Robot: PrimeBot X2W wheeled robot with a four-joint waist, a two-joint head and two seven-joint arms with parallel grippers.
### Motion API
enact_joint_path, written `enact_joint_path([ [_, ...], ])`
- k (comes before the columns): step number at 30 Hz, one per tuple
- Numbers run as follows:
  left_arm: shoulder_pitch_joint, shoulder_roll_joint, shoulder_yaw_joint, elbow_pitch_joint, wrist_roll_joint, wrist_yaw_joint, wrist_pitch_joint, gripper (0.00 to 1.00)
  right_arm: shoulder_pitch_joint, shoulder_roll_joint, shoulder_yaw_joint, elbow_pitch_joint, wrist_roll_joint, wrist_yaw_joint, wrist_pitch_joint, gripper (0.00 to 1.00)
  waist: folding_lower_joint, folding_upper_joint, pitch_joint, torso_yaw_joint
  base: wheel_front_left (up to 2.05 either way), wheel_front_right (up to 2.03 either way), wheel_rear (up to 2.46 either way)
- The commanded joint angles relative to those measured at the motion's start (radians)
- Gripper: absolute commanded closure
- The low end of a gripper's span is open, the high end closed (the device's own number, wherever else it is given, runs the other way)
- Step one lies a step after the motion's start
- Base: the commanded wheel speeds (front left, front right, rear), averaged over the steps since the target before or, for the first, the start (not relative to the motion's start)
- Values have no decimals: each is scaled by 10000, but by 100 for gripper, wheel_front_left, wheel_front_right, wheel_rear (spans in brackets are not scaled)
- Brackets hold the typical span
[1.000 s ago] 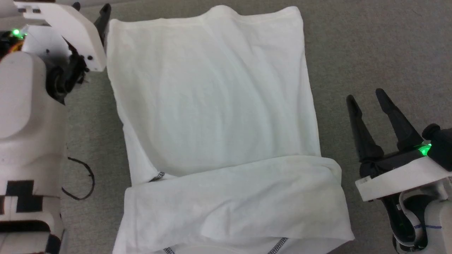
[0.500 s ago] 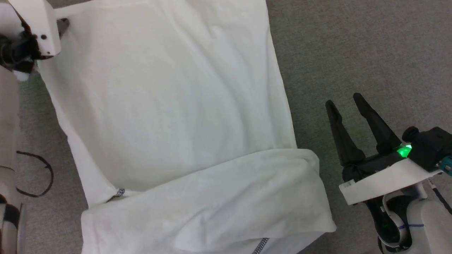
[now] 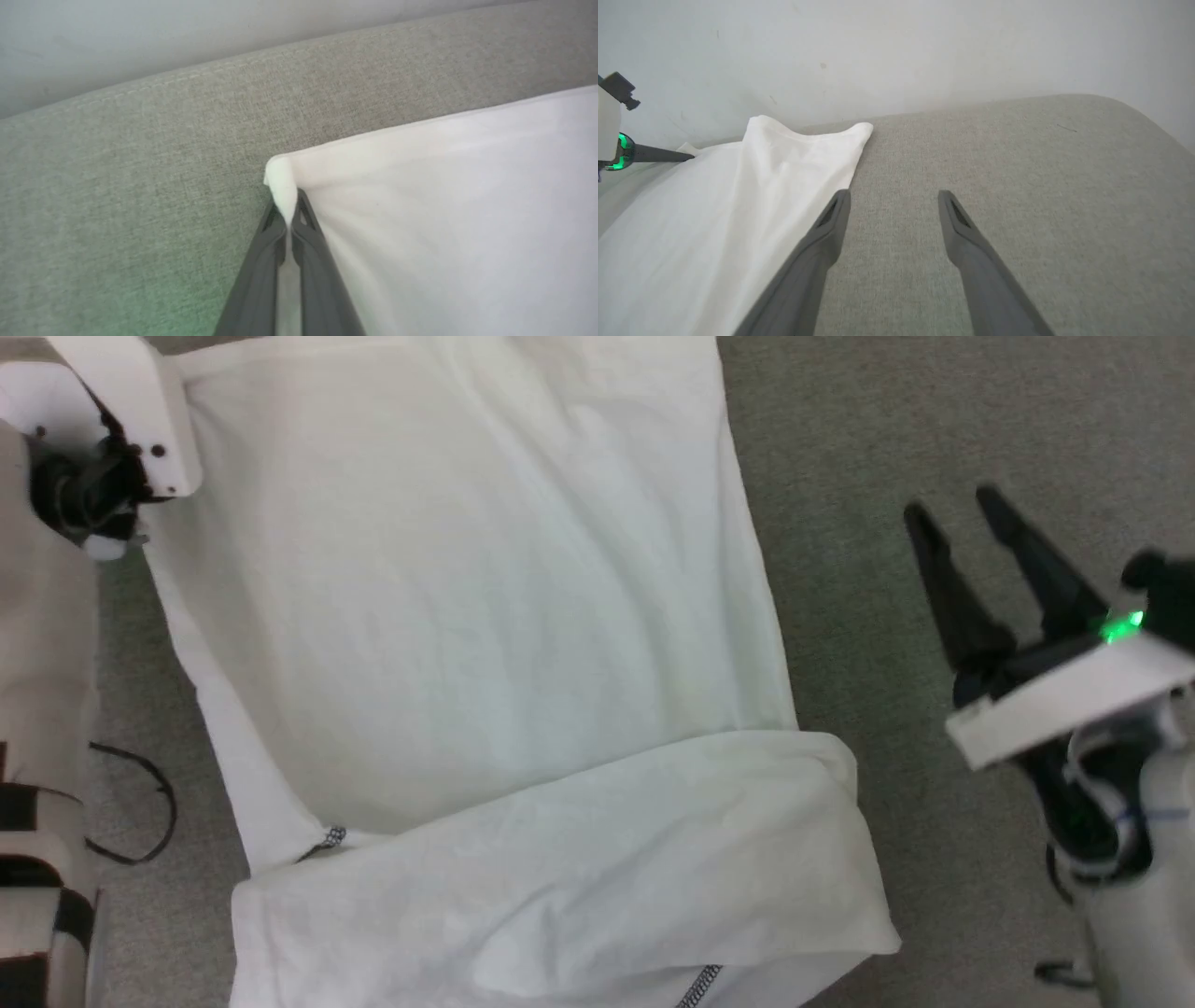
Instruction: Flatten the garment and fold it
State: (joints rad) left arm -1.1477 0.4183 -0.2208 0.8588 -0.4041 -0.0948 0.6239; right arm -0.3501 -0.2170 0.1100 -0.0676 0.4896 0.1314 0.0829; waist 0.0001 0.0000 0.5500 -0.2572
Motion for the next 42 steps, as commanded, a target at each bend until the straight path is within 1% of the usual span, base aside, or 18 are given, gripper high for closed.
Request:
enact_joint_path([
  [1, 750, -91, -136, 414, 131, 106, 100, 100, -317, -39, 12, 69, 106, -7, 49, 0, -1, 0, -43, 203, 0, 0, 0],
  [4, 476, -256, -208, 352, 198, 119, -517, 100, -1717, -402, 232, 1110, 692, -7, 689, 0, -1, 0, 13, 601, 0, 0, 0],
  [8, -42, -619, -385, 176, 230, 5, -1238, 100, -3687, -832, 651, 2857, 1470, -7, 1773, 0, -1, 0, 234, 1277, 0, 0, 0],
  [13, -616, -1127, -702, -147, 201, -177, -2013, 100, -5889, -1104, 1275, 4967, 2125, -7, 3134, 0, -1, 0, 652, 2060, 0, 0, 0],
  [15, -823, -1293, -935, -293, 236, -242, -2258, 100, -6640, -1302, 1630, 5686, 2065, -7, 3464, 0, -1, 0, 860, 2355, 0, 0, 0],
  [20, -1158, -1558, -1374, -644, 150, -324, -2750, 100, -8095, -1474, 2138, 7493, 1857, -7, 3972, 0, -1, 0, 1287, 2881, 0, 0, 0],
  [25, -1302, -1593, -1889, -980, 48, -350, -3022, 100, -8937, -1428, 2706, 8942, 1689, -7, 4552, 0, -1, 0, 1550, 3099, 0, 0, 0],
  [27, -1287, -1586, -2075, -1086, -71, -353, -3107, 100, -9032, -1412, 3073, 9471, 1683, -7, 5188, 0, -1, 0, 1571, 3114, 0, 0, 0],
  [28, -1277, -1563, -2157, -1121, -125, -354, -3150, 100, -9047, -1387, 3226, 9707, 1733, -7, 5592, 46, -1, 0, 1562, 3107, 0, 0, 0],
  [29, -1267, -1528, -2227, -1132, -168, -355, -3183, 100, -9065, -1377, 3365, 9915, 1750, -7, 5972, 71, -1, 0, 1538, 3089, 0, 0, 0],
  [30, -1262, -1491, -2285, -1129, -213, -355, -3205, 100, -9088, -1374, 3515, 10084, 1751, -7, 6352, 100, -1, 0, 1514, 3066, 0, 0, 0],
  [32, -1252, -1411, -2369, -1100, -315, -356, -3263, 100, -9139, -1348, 3769, 10252, 1782, -7, 6954, 100, -1, 0, 1431, 3007, 0, 0, 0],
  [33, -1258, -1362, -2401, -1078, -361, -356, -3290, 100, -9199, -1363, 3888, 10187, 1767, -7, 7026, 100, -1, 0, 1389, 2976, 0, 0, 0],
  [35, -1268, -1267, -2436, -1020, -459, -357, -3360, 100, -9331, -1459, 4051, 9902, 1731, -7, 6780, 100, -1, 0, 1275, 2920, 0, 0, 0],
  [37, -1274, -1159, -2439, -954, -501, -357, -3531, 100, -9474, -1618, 4084, 9555, 1698, -7, 6153, 100, -1, 0, 1109, 2879, 0, 0, 0],
  [42, -1399, -806, -2551, -861, -159, -308, -4414, 100, -9841, -2090, 3700, 8978, 1315, -7, 3557, 100, -1, 0, 513, 2794, 0, 0, 0],
])
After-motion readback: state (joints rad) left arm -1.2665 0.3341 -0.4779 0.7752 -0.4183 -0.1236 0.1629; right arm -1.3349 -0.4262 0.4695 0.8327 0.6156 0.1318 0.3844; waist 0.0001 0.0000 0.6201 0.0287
